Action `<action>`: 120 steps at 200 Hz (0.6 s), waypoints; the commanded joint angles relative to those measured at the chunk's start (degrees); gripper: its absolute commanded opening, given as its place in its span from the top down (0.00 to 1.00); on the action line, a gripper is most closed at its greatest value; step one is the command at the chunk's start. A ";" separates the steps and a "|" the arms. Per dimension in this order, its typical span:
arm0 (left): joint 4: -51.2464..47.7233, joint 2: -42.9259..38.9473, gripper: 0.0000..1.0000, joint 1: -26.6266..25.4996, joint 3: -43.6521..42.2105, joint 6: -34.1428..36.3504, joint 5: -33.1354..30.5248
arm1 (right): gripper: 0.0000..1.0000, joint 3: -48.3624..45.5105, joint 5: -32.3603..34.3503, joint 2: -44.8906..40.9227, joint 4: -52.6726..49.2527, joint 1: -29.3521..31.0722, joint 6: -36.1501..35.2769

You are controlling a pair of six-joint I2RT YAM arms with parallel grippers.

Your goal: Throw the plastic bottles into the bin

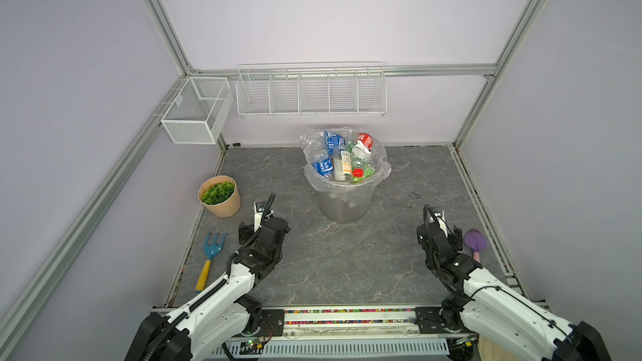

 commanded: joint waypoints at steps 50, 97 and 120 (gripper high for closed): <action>2.43 2.04 0.06 0.44 0.31 -0.75 -2.34 | 0.11 -3.46 -4.42 -4.63 6.21 -5.46 -2.17; 6.75 4.10 0.06 0.89 0.17 0.35 -3.30 | 0.11 -3.33 -7.75 -1.58 10.42 -8.22 -3.93; 9.42 5.77 0.06 1.94 0.45 0.91 -3.10 | 0.11 -3.07 -8.84 1.08 14.03 -9.20 -5.30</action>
